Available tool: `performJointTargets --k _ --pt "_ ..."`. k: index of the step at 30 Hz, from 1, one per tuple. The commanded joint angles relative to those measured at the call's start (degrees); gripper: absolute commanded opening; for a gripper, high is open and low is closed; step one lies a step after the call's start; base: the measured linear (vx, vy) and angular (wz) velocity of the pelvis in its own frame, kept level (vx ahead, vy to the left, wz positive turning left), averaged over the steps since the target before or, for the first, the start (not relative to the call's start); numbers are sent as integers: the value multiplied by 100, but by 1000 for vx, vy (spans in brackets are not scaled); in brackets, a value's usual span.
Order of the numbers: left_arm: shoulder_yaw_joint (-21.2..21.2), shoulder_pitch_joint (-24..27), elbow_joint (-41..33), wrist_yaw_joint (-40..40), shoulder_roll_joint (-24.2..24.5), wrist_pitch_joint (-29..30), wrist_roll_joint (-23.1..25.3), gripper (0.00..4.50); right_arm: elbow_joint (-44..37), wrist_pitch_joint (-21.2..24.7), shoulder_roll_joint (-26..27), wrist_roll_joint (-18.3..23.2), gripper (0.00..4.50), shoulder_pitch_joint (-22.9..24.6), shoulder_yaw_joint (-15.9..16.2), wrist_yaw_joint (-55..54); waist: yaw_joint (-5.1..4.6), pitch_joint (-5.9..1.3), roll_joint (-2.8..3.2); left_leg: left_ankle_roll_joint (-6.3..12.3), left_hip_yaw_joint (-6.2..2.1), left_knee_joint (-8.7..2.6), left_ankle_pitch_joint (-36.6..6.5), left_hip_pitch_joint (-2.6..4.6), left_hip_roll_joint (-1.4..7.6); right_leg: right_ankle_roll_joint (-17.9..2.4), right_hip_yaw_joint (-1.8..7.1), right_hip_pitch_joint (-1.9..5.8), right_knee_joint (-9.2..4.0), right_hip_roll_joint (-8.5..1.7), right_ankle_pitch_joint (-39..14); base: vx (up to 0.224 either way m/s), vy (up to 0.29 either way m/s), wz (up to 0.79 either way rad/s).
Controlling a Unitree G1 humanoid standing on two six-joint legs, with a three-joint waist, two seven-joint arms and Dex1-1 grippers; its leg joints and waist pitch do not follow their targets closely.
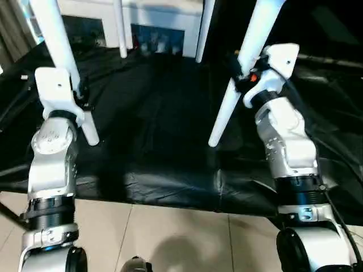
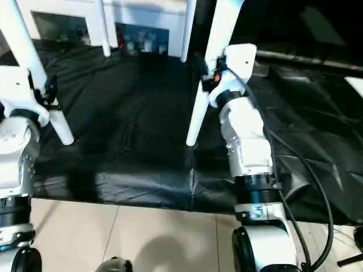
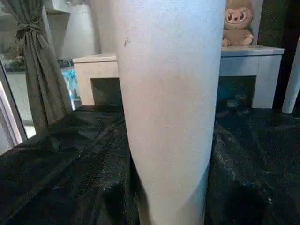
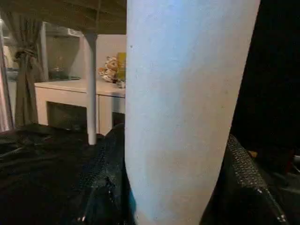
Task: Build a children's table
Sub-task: Flip table
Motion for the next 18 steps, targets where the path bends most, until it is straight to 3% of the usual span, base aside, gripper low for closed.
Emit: performJointTargets --k 1,4,6,9,11,15,16,18 --pt "-562 116 65 -355 74 45 138 242 -7 206 15 -185 177 10 249 -1 -57 -415 148 -808 -217 -525 -2680 348 268 -567 187 21 -474 -266 -1455 0 0 0" --pt "-560 209 -62 -353 143 156 131 257 -85 213 34 -105 247 6 181 16 -81 -425 122 -817 -213 -524 -2711 347 267 -569 197 8 -464 -263 -1382 0 0 0" --pt "-495 281 -141 -318 165 203 114 284 -165 230 61 -50 251 20 146 33 -98 -427 122 -795 -218 -529 -2650 318 263 -591 195 29 -454 -267 -1333 0 0 0" --pt "-386 435 -156 -280 240 89 118 290 -384 243 81 -49 280 143 169 -46 -114 -427 120 -744 -207 -518 -2543 303 259 -618 204 38 -462 -276 -1289 0 0 0" --pt "-350 478 -190 -274 242 35 100 329 -450 247 93 -30 301 183 156 -68 -126 -434 122 -720 -207 -518 -2456 299 260 -618 202 43 -448 -262 -1174 0 0 0" --pt "-273 813 -458 -320 348 -113 21 333 -882 418 137 109 323 497 107 -63 -128 -443 136 -670 -195 -516 -2306 296 260 -657 199 53 -425 -246 -927 0 0 0" --pt "-232 1005 -640 -330 362 -151 7 363 -1105 434 138 134 338 732 106 -41 -115 -439 132 -650 -189 -514 -2269 299 271 -648 204 53 -427 -247 -855 0 0 0" --pt "-146 1298 -940 -342 358 -190 -42 369 -1480 447 144 198 344 1136 115 14 -98 -437 130 -612 -192 -519 -2195 286 285 -633 204 73 -424 -255 -768 0 0 0"
